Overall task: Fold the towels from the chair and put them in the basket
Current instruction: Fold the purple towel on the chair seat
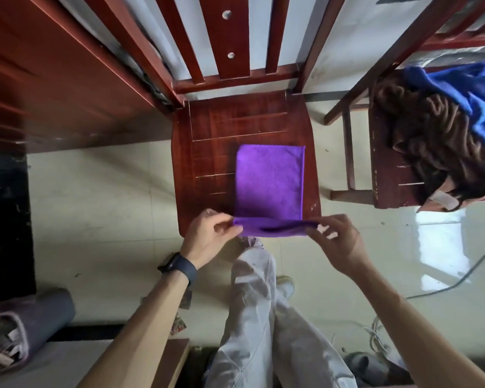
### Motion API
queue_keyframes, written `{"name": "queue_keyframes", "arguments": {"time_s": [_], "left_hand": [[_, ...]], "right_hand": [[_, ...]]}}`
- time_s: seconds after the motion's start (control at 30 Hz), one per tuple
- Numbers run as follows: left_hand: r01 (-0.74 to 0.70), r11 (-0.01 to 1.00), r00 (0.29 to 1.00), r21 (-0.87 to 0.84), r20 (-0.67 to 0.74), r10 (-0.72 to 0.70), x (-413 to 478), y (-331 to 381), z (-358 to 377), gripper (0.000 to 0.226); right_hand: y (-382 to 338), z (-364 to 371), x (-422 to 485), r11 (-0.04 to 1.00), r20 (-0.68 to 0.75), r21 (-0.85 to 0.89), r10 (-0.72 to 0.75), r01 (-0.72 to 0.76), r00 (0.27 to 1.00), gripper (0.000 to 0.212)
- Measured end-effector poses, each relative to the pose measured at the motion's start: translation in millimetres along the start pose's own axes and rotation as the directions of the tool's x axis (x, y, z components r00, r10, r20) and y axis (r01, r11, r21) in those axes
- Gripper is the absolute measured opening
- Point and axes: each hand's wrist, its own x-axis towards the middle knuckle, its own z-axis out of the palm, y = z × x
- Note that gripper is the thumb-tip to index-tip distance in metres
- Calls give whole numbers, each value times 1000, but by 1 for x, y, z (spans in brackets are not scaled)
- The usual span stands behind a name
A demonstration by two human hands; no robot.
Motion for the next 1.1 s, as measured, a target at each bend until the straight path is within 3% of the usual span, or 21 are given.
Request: {"name": "queue_keyframes", "arguments": {"time_s": [0.13, 0.2, 0.37, 0.77, 0.93, 1.0, 1.1], "left_hand": [[61, 977, 998, -204, 47, -53, 69, 15, -4, 9], [74, 968, 997, -240, -2, -77, 104, 18, 0, 13], [118, 978, 989, -171, -72, -132, 163, 19, 11, 30], [139, 990, 967, -10, -216, -138, 188, 24, 23, 19], [176, 972, 961, 154, -240, -136, 189, 27, 24, 21], [164, 953, 956, 254, -279, -90, 185, 31, 23, 22], [-39, 863, 902, 504, -354, 248, 168, 24, 29, 35]], "right_hand": [[-25, -1, 71, 991, 4, 115, 69, -69, 998, 13], [-38, 4, 102, 985, 0, 130, 111, -110, 994, 18], [-50, 25, 154, 982, -98, 107, 166, -155, 981, 31], [-43, 42, 177, 979, -196, 81, 200, -187, 960, 23], [-42, 45, 184, 981, -214, -9, 186, -192, 959, 22], [-40, 47, 186, 980, -225, -25, 188, -198, 956, 26], [-39, 53, 170, 990, -364, -54, 102, -131, 926, 36]]}}
